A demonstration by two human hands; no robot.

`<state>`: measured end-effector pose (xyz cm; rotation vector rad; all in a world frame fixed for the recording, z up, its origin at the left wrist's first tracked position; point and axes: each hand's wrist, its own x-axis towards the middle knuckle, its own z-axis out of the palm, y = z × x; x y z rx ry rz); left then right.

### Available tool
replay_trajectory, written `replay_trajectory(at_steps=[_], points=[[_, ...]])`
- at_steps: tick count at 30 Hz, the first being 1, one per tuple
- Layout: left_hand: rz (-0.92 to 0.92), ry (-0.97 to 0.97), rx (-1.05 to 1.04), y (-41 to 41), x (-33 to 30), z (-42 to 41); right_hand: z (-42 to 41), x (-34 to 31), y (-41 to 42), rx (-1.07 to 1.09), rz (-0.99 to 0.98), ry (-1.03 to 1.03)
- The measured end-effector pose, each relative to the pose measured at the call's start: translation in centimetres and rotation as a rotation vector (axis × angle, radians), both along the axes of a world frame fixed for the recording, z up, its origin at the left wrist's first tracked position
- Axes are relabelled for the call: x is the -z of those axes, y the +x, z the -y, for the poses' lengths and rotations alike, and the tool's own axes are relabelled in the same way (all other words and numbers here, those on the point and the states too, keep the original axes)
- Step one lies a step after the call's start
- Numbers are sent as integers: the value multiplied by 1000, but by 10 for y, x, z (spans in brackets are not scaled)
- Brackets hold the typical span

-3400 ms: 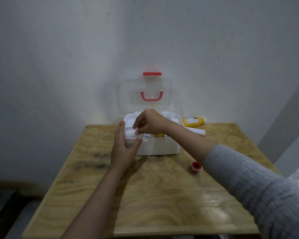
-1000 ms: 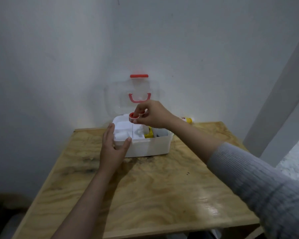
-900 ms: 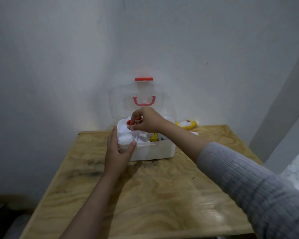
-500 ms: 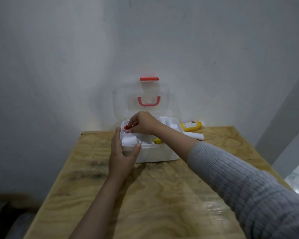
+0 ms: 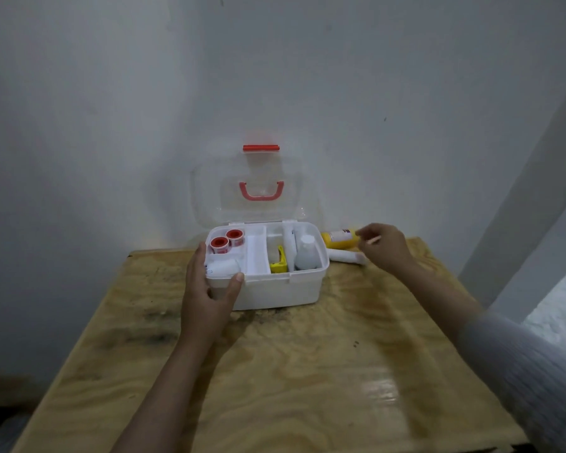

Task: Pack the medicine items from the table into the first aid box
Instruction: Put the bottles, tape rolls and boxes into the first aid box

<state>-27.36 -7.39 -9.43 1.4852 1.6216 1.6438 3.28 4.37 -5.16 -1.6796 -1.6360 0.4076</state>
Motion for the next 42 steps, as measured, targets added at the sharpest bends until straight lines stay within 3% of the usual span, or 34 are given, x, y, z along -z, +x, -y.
replay_trajectory(at_steps=[3, 9, 17, 21, 25, 29, 42], points=[[22, -2, 0, 0, 1, 0, 2, 32, 15, -45, 137, -124], [5, 1, -24, 2, 0, 0, 4, 38, 11, -90, 112, -20], [26, 5, -30, 1, 2, -1, 30, -39, 18, -74, -68, 250], [18, 9, -27, -1, 3, -1, 58, -75, -23, -212, -177, 357], [14, -10, -14, -3, 2, 0, 72, -80, -74, -362, 19, 321], [1, -25, 5, -3, -3, 3, 69, -71, -115, -377, 212, 285], [-31, -28, 16, -4, -5, 6, 79, -58, -163, -489, 353, 40]])
